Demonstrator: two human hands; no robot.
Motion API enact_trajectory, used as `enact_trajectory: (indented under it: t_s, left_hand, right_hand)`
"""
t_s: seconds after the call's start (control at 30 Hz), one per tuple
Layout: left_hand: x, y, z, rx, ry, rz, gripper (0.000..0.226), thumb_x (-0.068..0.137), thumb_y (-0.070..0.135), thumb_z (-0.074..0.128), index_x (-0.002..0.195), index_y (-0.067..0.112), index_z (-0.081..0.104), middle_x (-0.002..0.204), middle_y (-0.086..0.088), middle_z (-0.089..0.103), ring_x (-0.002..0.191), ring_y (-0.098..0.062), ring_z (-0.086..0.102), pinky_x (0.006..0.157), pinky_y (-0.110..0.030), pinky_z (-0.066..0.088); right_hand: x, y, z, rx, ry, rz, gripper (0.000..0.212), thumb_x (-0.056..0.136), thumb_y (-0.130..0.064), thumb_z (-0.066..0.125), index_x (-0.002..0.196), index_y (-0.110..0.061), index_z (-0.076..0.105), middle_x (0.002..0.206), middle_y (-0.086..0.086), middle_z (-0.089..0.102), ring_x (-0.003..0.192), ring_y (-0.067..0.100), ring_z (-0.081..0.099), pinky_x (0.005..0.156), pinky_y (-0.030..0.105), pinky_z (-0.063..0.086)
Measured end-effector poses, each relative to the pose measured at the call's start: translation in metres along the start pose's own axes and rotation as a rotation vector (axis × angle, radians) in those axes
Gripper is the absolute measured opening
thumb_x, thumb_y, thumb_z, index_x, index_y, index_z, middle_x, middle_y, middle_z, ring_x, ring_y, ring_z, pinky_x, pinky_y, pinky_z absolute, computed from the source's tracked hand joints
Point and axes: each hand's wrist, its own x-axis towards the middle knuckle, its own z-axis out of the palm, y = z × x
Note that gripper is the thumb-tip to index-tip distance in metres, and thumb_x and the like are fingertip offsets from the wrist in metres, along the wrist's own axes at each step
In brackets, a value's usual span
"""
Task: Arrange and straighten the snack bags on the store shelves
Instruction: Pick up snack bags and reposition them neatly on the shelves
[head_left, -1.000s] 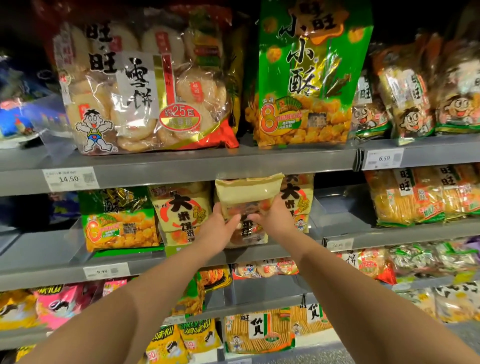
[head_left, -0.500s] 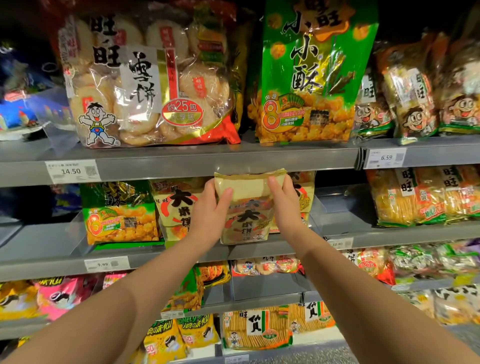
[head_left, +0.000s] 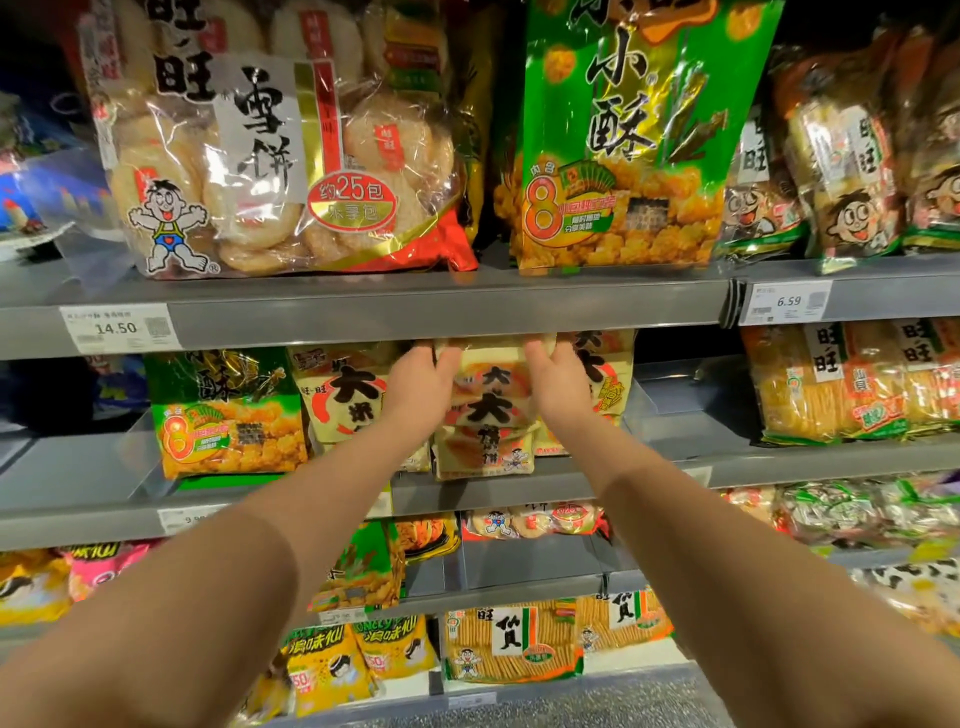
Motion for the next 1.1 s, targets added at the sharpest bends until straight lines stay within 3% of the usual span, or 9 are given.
enact_trajectory:
  t_s: [0.1, 0.2, 0.3, 0.37, 0.47, 0.53, 0.67, 0.87, 1.1]
  left_hand:
    - [0.018, 0.007, -0.014, 0.319, -0.107, -0.018, 0.022, 0.095, 0.008, 0.035, 0.086, -0.001, 0.054, 0.080, -0.008, 0.053, 0.085, -0.031, 0.056, 0.067, -0.034, 0.040]
    - [0.026, 0.002, -0.021, 0.574, -0.204, -0.054, 0.022, 0.092, -0.003, 0.038, 0.100, -0.003, 0.058, 0.094, -0.012, 0.063, 0.097, -0.032, 0.060, 0.076, -0.036, 0.046]
    - [0.028, -0.012, -0.023, 0.292, -0.114, -0.103, 0.030, 0.094, 0.011, 0.042, 0.066, 0.006, 0.054, 0.062, -0.003, 0.045, 0.071, -0.028, 0.054, 0.056, -0.029, 0.036]
    - [0.019, -0.017, -0.023, 0.122, -0.015, -0.083, 0.044, 0.095, 0.031, 0.044, 0.058, 0.008, 0.041, 0.057, -0.004, 0.039, 0.054, -0.020, 0.041, 0.046, -0.028, 0.028]
    - [-0.001, -0.027, -0.026, 0.265, 0.050, 0.199, 0.042, 0.091, 0.043, 0.049, 0.101, 0.002, 0.051, 0.088, -0.011, 0.055, 0.078, -0.021, 0.055, 0.065, -0.024, 0.041]
    - [-0.007, -0.036, -0.029, 0.359, -0.009, 0.323, 0.051, 0.092, 0.038, 0.050, 0.131, 0.006, 0.038, 0.117, -0.015, 0.050, 0.102, -0.024, 0.052, 0.082, -0.028, 0.040]
    - [-0.004, -0.042, -0.029, 0.647, -0.057, 0.522, 0.051, 0.096, 0.032, 0.043, 0.143, 0.019, 0.028, 0.133, -0.013, 0.043, 0.117, -0.027, 0.045, 0.092, -0.035, 0.041]
    - [0.023, -0.031, -0.049, 0.931, -0.173, 0.511, 0.042, 0.098, 0.031, 0.037, 0.140, 0.025, 0.033, 0.110, -0.012, 0.060, 0.098, -0.031, 0.058, 0.070, -0.039, 0.046]
    - [0.025, -0.027, -0.044, 0.934, -0.204, 0.497, 0.033, 0.097, 0.037, 0.039, 0.120, 0.014, 0.047, 0.092, -0.007, 0.062, 0.091, -0.029, 0.060, 0.062, -0.036, 0.045]
  right_hand:
    - [0.012, -0.019, -0.001, -0.125, -0.002, 0.065, 0.024, 0.094, -0.006, 0.038, 0.089, 0.003, 0.060, 0.090, 0.018, 0.061, 0.093, 0.035, 0.058, 0.076, 0.036, 0.045]
    - [0.011, -0.017, 0.004, -0.107, 0.072, 0.004, 0.024, 0.088, 0.003, 0.046, 0.065, -0.001, 0.049, 0.066, 0.007, 0.052, 0.060, 0.024, 0.049, 0.057, 0.027, 0.035]
    - [0.002, -0.003, 0.011, -0.029, 0.169, -0.096, 0.016, 0.091, -0.018, 0.053, 0.091, -0.002, 0.049, 0.099, 0.010, 0.049, 0.083, 0.021, 0.048, 0.074, 0.030, 0.039]
    - [-0.002, 0.013, 0.018, -0.178, 0.150, -0.198, 0.035, 0.091, -0.030, 0.056, 0.113, -0.006, 0.043, 0.117, 0.009, 0.042, 0.095, 0.019, 0.045, 0.083, 0.030, 0.040]
    - [-0.001, 0.031, 0.023, -0.312, 0.167, -0.321, 0.045, 0.089, -0.035, 0.059, 0.121, -0.009, 0.042, 0.120, 0.009, 0.042, 0.107, 0.024, 0.045, 0.092, 0.035, 0.042]
    - [0.000, 0.037, 0.025, -0.332, 0.169, -0.335, 0.055, 0.088, -0.035, 0.061, 0.130, -0.008, 0.037, 0.128, 0.010, 0.040, 0.117, 0.024, 0.041, 0.097, 0.033, 0.037]
    - [-0.003, 0.036, 0.032, -0.363, 0.214, -0.358, 0.061, 0.083, -0.033, 0.068, 0.130, -0.006, 0.038, 0.129, 0.011, 0.040, 0.119, 0.022, 0.039, 0.098, 0.028, 0.034]
    - [-0.008, 0.056, 0.044, -0.629, 0.003, -0.560, 0.016, 0.086, -0.025, 0.063, 0.096, -0.015, 0.056, 0.097, -0.001, 0.050, 0.095, 0.017, 0.047, 0.081, 0.029, 0.040]
    - [-0.012, 0.092, 0.053, -0.729, -0.117, -0.445, 0.029, 0.087, -0.023, 0.062, 0.114, -0.018, 0.054, 0.110, 0.004, 0.055, 0.105, 0.024, 0.048, 0.085, 0.032, 0.040]
